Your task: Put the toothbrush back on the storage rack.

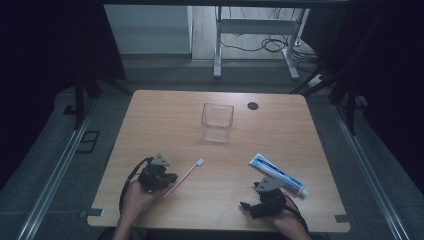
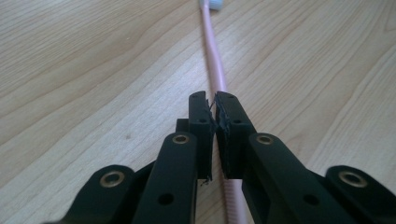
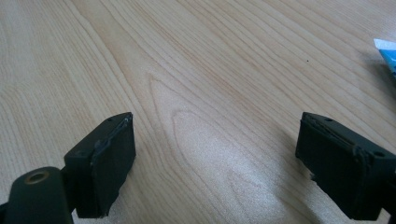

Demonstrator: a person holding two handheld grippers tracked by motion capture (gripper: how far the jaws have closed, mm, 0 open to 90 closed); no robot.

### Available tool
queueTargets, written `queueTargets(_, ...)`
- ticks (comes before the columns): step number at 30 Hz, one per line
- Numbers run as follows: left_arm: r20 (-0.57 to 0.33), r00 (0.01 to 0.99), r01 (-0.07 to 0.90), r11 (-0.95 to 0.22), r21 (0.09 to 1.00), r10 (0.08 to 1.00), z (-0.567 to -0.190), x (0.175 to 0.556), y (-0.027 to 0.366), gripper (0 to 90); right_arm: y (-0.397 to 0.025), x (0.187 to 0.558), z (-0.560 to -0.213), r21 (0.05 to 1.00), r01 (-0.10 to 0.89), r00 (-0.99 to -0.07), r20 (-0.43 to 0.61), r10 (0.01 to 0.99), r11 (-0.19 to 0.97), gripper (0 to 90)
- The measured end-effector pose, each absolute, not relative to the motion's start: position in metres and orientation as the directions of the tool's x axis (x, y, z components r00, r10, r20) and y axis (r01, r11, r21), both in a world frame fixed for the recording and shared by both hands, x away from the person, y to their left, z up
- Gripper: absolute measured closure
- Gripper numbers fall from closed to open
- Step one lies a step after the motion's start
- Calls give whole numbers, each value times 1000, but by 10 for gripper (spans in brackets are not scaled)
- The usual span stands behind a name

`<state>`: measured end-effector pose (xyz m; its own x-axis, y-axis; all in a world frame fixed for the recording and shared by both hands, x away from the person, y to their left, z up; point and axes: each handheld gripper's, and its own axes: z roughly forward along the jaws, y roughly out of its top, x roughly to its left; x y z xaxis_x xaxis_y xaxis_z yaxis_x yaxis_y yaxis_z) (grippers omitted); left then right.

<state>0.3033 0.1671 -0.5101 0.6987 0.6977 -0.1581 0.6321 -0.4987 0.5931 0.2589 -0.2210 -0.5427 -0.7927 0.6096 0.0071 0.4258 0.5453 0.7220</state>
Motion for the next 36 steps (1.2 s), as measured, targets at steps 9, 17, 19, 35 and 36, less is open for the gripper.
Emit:
queueTargets(9,-137,724,631,-567,530,677,-500,314,149,834,-221,259,-543,723,425,-793,6,609,545,118)
queueTargets(17,-130,728,650,-618,442,673,-496,324,133,826,-221,259,-543,722,425,-792,5,610,545,118)
queueTargets(19,-133,726,657,-624,423,675,-495,326,130,824,-221,259,-543,722,426,-792,7,610,545,118)
queueTargets(35,-111,732,673,-687,275,673,-491,344,109,810,-221,259,-543,722,426,-792,7,610,545,118)
queueTargets(36,-112,731,675,-688,266,674,-491,346,107,809,-221,259,-543,722,425,-793,6,610,546,118)
